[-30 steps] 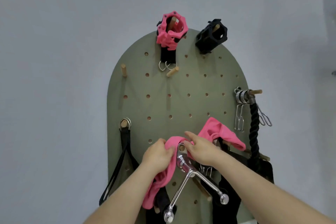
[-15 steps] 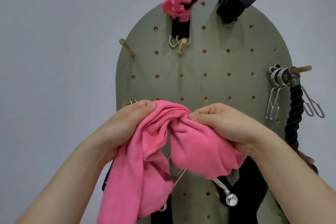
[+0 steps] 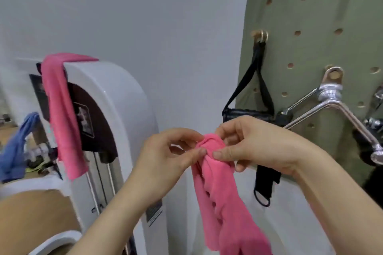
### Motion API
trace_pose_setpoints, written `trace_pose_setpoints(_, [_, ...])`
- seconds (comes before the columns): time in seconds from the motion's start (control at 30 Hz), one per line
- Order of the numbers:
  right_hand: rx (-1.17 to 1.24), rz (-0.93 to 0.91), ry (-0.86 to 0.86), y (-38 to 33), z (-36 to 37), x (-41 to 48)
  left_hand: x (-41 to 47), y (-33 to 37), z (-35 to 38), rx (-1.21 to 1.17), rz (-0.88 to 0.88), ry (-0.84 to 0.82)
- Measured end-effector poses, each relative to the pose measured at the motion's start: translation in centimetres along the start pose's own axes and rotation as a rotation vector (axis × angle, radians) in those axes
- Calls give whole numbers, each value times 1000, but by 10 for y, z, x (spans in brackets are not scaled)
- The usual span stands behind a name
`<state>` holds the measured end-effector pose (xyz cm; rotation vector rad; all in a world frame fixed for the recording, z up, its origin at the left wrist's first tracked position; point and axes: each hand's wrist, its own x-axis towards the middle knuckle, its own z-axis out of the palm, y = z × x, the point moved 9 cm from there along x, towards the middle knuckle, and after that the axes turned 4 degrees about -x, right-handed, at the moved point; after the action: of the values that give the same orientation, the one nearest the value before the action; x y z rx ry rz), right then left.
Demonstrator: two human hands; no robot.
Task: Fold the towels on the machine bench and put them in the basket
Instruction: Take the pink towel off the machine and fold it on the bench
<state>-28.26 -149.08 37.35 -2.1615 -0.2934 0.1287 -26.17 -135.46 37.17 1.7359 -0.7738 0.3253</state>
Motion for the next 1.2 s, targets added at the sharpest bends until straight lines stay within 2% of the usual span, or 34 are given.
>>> trace_pose_setpoints(0.07, [-24,-11,-84,-8,42,10,-32,-15,-30,-21,-88,39])
trace_pose_setpoints(0.27, [121,-116,-316,-55,195,18,-157,-30,-138,77,-148,245])
trace_pose_setpoints(0.43, [228,-172,-624,-97,351,0,-289,-41,-221,-157,-347,287])
trace_pose_setpoints(0.57, [155,-187,-731,-124,473,-10,-396,-44,-288,149,-510,316])
trace_pose_setpoints(0.73, [-11,-292,-834,-169,595,-26,-514,-22,-381,318,-706,583])
trace_pose_setpoints(0.83, [-91,-370,-805,-205,645,-27,-575,-7,-430,310,-810,760])
trace_pose_setpoints(0.9, [-165,-459,-673,-233,678,-23,-615,2,-455,280,-831,887])
trace_pose_setpoints(0.97, [-297,-618,-451,-266,700,-27,-645,6,-470,242,-847,957])
trace_pose_setpoints(1.03, [-267,-690,-410,-293,736,-37,-673,9,-482,171,-879,1000])
trace_pose_setpoints(1.1, [-129,-585,-539,-303,786,-37,-696,11,-493,155,-912,1004])
trace_pose_setpoints(1.2, [227,-193,-884,-307,870,-40,-720,9,-510,241,-989,966])
